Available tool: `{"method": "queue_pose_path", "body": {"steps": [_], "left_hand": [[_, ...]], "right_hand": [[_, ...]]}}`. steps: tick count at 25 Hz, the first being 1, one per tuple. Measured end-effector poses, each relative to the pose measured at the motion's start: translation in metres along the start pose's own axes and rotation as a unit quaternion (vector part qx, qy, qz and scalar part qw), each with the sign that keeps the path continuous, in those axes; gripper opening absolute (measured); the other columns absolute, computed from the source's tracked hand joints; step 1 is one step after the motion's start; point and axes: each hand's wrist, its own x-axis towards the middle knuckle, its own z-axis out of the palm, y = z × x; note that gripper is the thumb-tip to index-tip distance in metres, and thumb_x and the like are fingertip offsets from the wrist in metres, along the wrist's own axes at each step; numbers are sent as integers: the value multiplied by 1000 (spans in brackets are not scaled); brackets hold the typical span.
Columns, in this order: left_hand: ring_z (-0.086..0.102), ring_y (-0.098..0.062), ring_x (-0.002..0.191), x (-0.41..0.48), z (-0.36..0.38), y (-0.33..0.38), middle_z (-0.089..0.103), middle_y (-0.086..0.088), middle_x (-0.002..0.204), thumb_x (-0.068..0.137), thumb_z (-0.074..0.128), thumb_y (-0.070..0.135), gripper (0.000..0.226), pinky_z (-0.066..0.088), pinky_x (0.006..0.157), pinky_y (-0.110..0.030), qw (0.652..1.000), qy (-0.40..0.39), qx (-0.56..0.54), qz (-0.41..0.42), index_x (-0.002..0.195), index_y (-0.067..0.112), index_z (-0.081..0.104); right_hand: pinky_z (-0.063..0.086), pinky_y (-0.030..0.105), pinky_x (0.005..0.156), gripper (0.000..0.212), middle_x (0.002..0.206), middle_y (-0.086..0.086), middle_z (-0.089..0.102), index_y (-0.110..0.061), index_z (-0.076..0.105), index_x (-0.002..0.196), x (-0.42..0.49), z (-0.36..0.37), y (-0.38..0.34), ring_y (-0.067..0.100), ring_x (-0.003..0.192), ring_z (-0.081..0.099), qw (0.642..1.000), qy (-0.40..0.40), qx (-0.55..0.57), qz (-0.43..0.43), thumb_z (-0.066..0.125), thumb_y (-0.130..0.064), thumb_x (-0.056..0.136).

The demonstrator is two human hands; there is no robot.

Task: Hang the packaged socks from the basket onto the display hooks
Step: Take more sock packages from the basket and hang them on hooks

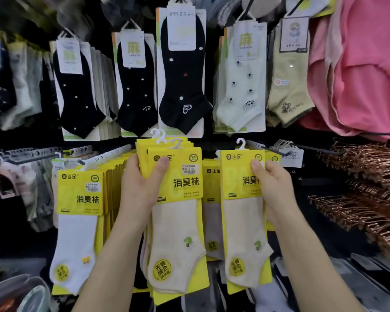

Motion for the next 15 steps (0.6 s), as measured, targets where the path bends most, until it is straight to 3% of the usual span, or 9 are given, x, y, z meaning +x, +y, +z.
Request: {"method": "queue_pose_path", "body": {"steps": [2, 5, 7, 9, 15], "left_hand": [[64, -10, 94, -4, 1, -2, 65, 5, 105, 83, 63, 36, 34, 54, 76, -30, 1000, -16, 4, -2, 112, 19, 55], [64, 0, 89, -10, 5, -5, 64, 11, 101, 84, 63, 33, 26, 53, 69, -16, 999, -39, 1, 2, 107, 26, 54], [63, 9, 83, -13, 7, -3, 63, 16, 96, 84, 63, 31, 17, 50, 64, -9, 999, -46, 2, 4, 98, 34, 53], [62, 13, 80, -14, 8, -1, 63, 18, 93, 85, 63, 31, 15, 48, 61, -6, 999, -48, 2, 5, 93, 36, 52], [62, 0, 89, -12, -2, 0, 63, 14, 98, 83, 63, 36, 31, 52, 64, -12, 999, -29, 9, 11, 110, 24, 53]], "right_hand": [[39, 38, 66, 31, 77, 15, 47, 9, 50, 85, 4, -8, 1, 25, 73, 46, 999, -19, -28, 2, 57, -20, 92], [38, 33, 64, 34, 69, 23, 45, 11, 47, 79, 4, -11, 10, 24, 68, 46, 989, -29, -141, -17, 56, -19, 91], [33, 25, 55, 33, 59, 9, 42, -3, 43, 67, -2, -1, 15, 19, 58, 40, 976, -7, -211, -48, 55, -21, 91], [28, 29, 52, 31, 59, 0, 40, -7, 42, 69, -7, 13, 20, 17, 56, 35, 969, 7, -238, -68, 53, -22, 92], [31, 31, 57, 29, 65, 3, 45, -7, 45, 70, -6, 20, 26, 21, 64, 42, 966, 9, -253, -43, 53, -24, 92]]}}
